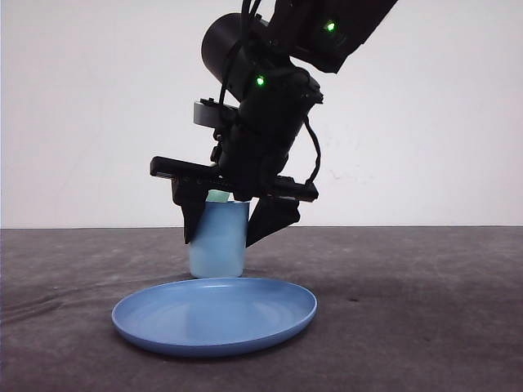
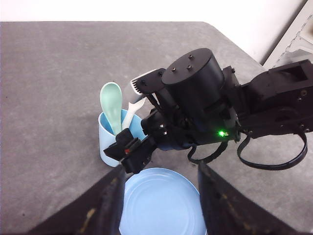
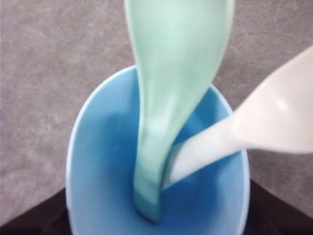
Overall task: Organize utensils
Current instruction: 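Lift the cup with the right gripper and set it on the blue plate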
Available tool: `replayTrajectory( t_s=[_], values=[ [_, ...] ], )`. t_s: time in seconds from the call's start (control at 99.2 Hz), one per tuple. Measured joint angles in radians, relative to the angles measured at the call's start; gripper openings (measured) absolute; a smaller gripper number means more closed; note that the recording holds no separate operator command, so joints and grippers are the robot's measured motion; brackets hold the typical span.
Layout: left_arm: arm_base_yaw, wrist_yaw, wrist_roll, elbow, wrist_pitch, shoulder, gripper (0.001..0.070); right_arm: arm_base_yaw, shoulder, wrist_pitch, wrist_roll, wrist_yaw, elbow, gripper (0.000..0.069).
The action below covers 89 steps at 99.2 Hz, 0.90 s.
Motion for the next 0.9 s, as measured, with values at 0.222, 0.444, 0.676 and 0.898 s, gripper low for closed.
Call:
replayTrajectory(
  t_s=[0.222, 0.444, 0.676, 0.898],
  values=[
    [0.0, 0.0, 0.0, 0.0, -0.002, 0.0, 0.028, 0.014, -0.177, -0.138, -0.03, 0.004, 0.002, 0.04],
    [0.0, 0.0, 0.011, 0.0, -0.004, 0.0, 0.028, 0.085, -0.362, -0.305, -0.066, 0.005, 0.007, 0.0399],
    [0.0, 0.0, 0.024, 0.0, -0.004, 0.0, 0.028, 0.154, -0.416, -0.397, -0.077, 0.034, 0.005, 0.0399],
    [0.0, 0.0, 0.027, 0.0, -0.004, 0.0, 0.028, 0.226, -0.415, -0.293, -0.076, 0.097, -0.13, 0.0399]
  ],
)
